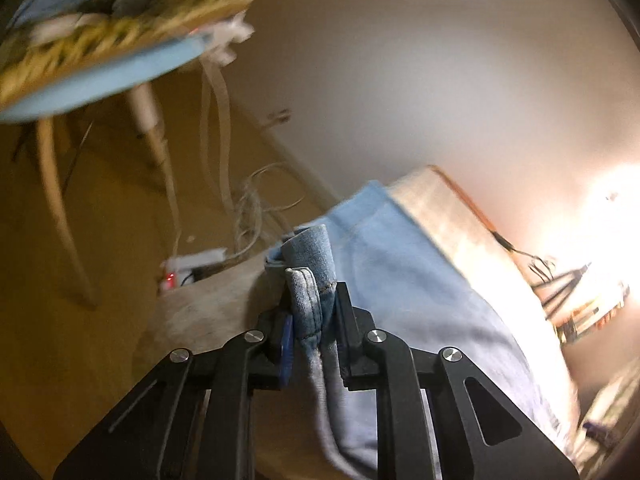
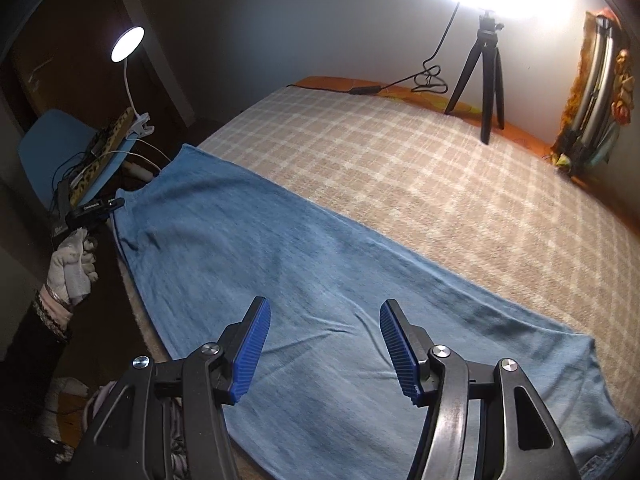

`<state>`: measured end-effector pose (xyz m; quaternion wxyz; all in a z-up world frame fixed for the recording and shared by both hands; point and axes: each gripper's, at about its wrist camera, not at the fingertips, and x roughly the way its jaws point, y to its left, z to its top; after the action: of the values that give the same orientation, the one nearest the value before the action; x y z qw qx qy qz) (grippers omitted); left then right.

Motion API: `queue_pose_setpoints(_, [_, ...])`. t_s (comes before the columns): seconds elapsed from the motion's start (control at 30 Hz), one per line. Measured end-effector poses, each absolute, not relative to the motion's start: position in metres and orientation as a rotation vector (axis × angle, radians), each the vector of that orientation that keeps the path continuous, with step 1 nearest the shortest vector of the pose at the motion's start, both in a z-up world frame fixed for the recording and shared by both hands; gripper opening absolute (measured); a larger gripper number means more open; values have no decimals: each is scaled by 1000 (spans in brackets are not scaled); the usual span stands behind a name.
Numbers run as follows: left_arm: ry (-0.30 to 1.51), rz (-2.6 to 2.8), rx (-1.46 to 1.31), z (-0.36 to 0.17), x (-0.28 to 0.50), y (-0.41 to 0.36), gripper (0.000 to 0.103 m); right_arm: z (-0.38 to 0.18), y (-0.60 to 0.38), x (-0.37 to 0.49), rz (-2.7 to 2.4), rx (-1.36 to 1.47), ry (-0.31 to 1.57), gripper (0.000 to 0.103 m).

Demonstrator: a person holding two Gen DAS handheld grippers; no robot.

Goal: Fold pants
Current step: 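Grasp the waistband edge of the folded jeans with the left tool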

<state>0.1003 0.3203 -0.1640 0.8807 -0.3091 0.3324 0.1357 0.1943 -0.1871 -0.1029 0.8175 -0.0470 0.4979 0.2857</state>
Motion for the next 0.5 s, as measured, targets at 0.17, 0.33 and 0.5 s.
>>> queue_pose_setpoints(0.17, [668, 142, -530, -141, 108, 275, 11, -105, -165, 216, 671, -34, 1086, 60])
queue_pose_setpoints(0.33, [699, 5, -434, -139, 116, 224, 10, -114, -123, 248, 776, 62, 1134, 64])
queue_pose_setpoints(0.5, [739, -98, -399, -146, 124, 192, 10, -137, -65, 285, 890, 182, 1220, 74])
